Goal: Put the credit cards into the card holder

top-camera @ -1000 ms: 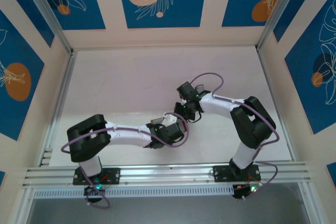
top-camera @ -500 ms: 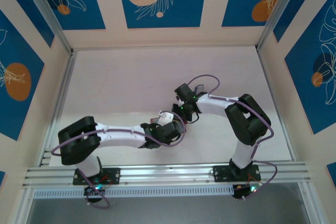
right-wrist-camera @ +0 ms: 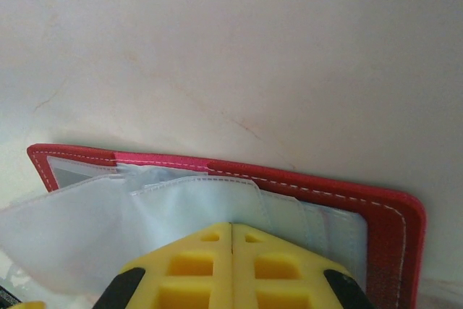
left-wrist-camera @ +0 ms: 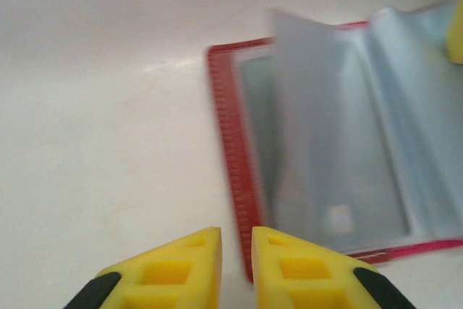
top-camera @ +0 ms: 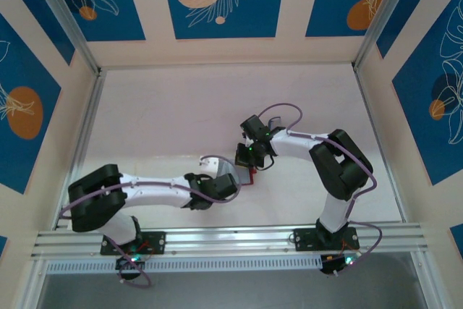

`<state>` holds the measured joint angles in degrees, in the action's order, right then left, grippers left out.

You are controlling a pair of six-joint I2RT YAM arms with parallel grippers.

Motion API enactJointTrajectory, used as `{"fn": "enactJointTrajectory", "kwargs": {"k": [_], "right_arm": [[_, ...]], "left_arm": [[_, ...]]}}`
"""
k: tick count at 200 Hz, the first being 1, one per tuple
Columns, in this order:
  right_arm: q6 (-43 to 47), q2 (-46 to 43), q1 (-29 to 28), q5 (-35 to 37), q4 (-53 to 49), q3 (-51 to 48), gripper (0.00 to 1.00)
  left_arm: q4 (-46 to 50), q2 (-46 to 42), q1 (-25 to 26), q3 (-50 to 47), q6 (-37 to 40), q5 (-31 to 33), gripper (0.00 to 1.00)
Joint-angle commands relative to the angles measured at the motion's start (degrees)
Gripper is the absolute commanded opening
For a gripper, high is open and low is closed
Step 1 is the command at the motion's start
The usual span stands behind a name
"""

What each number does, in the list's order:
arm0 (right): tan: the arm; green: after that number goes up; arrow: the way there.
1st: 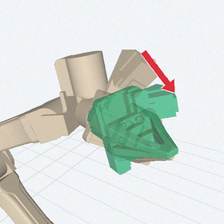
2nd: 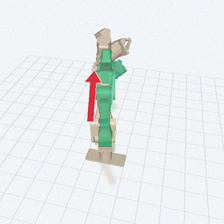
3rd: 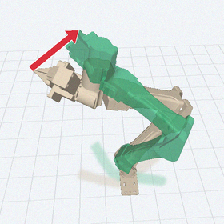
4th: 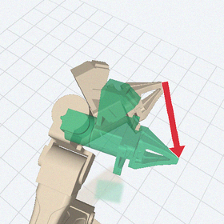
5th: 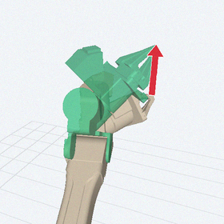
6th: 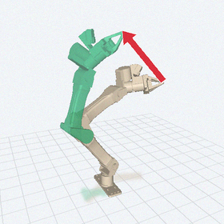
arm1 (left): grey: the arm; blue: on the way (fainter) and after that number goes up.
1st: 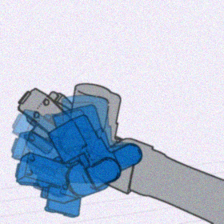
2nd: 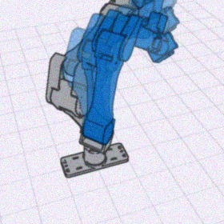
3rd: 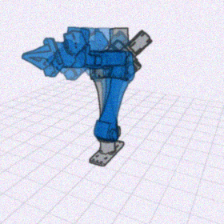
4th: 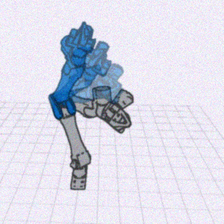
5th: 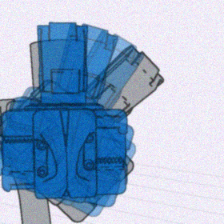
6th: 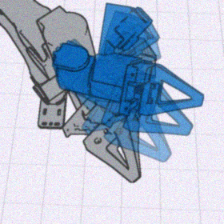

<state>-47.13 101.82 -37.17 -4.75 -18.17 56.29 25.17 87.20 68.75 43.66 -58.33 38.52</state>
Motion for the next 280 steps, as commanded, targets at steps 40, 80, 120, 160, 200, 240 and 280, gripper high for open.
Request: {"fn": "enactJointTrajectory", "kwargs": {"k": [40, 80, 120, 160, 200, 240, 280], "right_arm": [[1.2, 2.86, -0.63, 0.86, -4.5, -0.48, 0.0], [1.61, 2.03, 0.14, 0.75, -4.5, -1.08, 0.0], [2.3, 0.95, 0.69, 0.96, -5.5, -1.08, 0.0], [3.12, 0.68, 1.37, 1.5, -6.46, -0.94, 0.0], [3.17, -0.48, 2.1, 2.55, -6.94, -2.26, 0.0], [3.37, -2.33, 2.32, 4.38, -8.67, -2.3, 0.0], [3.51, -1.59, 2.78, 4.75, -8.98, -1.95, 0.0]], "left_arm": [[6.44, -7.64, -0.46, 1.12, 2.23, 4.34, 0.19], [2.32, -2.6, -1.38, 8.89, 12.21, -2.87, 0.19], [-1.05, 3.75, -5.61, 9.93, 12.49, -7.96, 0.15], [-5.22, 6.76, -8.12, 7.78, 14.08, -11.4, 0.15], [-7.86, 9.13, -9.86, 5.69, 15.25, -13.27, 0.15], [-8.55, 9.87, -9.95, 3.54, 13.59, -13.21, 0.13], [-8.91, 6.72, -9.95, 0.3, 12.1, -12.56, 0.13]]}}
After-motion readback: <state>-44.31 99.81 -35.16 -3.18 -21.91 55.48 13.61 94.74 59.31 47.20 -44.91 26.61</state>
